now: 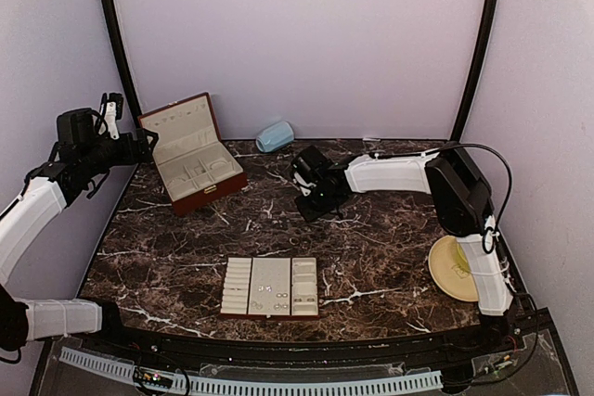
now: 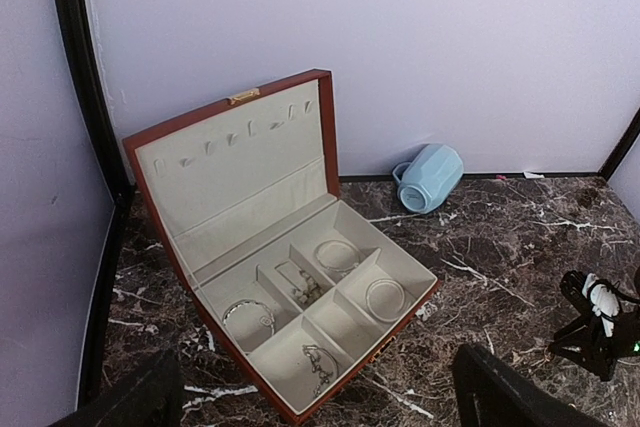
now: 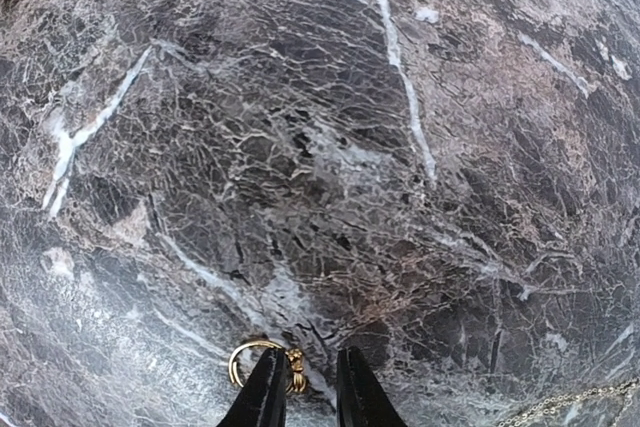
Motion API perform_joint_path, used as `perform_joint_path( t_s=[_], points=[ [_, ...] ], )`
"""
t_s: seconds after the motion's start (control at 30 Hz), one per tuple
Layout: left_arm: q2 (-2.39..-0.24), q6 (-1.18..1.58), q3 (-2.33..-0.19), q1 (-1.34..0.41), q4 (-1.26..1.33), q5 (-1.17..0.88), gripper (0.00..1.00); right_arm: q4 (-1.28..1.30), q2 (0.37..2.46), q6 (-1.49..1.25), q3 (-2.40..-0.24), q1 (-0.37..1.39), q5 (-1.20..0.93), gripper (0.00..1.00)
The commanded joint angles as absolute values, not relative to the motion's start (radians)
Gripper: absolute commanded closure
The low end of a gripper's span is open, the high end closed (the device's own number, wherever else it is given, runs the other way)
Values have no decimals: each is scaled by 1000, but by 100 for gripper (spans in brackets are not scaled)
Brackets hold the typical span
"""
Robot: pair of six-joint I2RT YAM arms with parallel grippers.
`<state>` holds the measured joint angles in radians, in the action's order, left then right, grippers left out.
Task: Organize the mixed jewelry
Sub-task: Pick up the ring from the center of the board.
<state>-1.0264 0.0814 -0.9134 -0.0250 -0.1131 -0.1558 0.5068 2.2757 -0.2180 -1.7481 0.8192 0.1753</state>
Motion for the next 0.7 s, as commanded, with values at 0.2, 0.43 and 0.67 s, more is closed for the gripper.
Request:
perform_joint_path(
  t_s=[0.2,0.43,0.67],
  points=[
    [-1004,72,-901,-27,-99,-147,4,476,2293,-212,-1740,813,173,84],
    [-1001,76,-902,-27,-100,-146,4,471,2300,-209,-1733,813,167,87],
    [-999,77,-901,-27,-100,-145,4,472,2306,-206,-1727,813,169,88]
  ],
)
